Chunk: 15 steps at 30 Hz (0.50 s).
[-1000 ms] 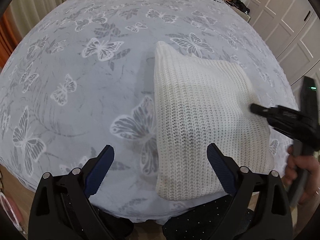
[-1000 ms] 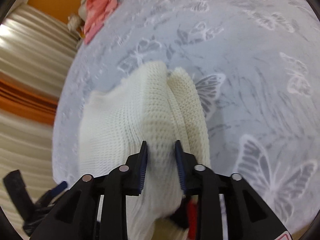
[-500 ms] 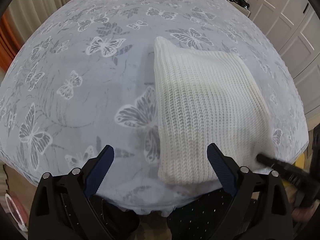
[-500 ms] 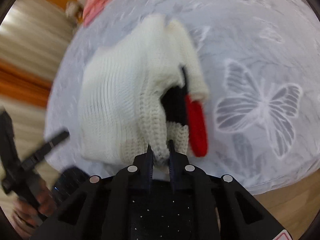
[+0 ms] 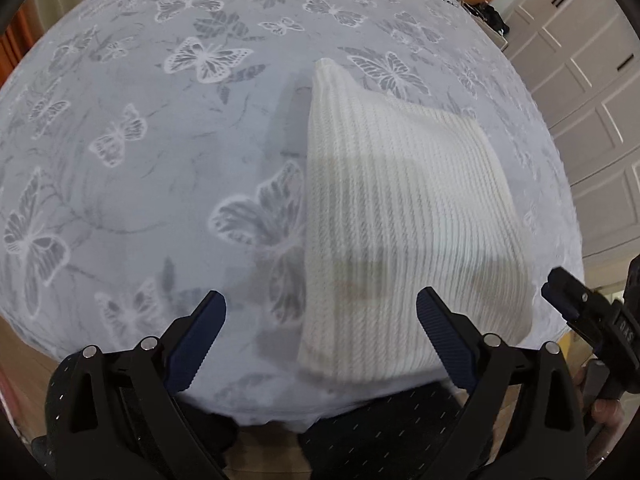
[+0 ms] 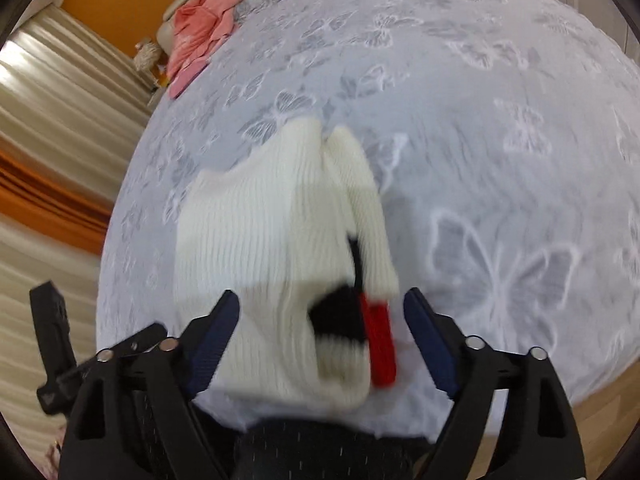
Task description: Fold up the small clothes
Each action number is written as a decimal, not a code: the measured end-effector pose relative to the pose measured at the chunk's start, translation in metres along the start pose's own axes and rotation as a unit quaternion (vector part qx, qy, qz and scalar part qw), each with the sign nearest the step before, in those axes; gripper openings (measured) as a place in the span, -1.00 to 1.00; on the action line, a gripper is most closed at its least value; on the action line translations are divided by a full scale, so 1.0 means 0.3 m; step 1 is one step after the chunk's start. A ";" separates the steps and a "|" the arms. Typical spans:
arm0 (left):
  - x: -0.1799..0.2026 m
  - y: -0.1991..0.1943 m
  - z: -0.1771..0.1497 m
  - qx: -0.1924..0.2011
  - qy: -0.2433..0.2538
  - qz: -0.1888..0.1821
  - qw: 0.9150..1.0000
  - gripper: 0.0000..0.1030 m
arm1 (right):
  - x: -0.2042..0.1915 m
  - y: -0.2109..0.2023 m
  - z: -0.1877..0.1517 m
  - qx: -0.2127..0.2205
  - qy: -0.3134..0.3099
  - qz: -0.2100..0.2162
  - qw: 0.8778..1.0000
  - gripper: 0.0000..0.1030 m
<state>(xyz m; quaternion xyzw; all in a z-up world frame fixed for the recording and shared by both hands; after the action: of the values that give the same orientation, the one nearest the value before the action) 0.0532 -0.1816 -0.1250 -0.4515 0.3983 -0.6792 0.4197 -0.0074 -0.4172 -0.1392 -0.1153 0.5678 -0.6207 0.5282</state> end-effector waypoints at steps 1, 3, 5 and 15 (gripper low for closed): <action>0.008 0.011 0.015 -0.001 -0.004 -0.007 1.000 0.83 | -0.001 0.020 0.015 -0.003 -0.004 -0.005 1.000 0.65; 0.022 0.050 0.046 -0.006 -0.015 -0.018 1.000 0.83 | 0.009 0.094 0.036 -0.024 -0.013 -0.015 1.000 0.66; 0.017 0.098 0.066 -0.017 -0.025 -0.021 0.999 0.83 | 0.021 0.186 0.020 -0.057 -0.010 -0.029 0.998 0.66; 0.008 0.268 0.068 -0.108 -0.147 -0.171 0.968 0.28 | 0.060 0.267 -0.043 -0.082 0.058 0.042 0.994 0.09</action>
<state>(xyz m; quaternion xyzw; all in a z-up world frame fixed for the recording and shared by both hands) 0.0888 -0.2136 -0.1927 -0.6500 0.3201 -0.6204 0.3003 0.0177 -0.4077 -0.2181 -0.0984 0.6510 -0.5550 0.5084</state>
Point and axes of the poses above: each gripper's, at about its wrist camera, not at the fingertips, and y roughly the way its jaws point, x to its right, z to its top, the point moved 9 cm from there along y, roughly the way its jaws point
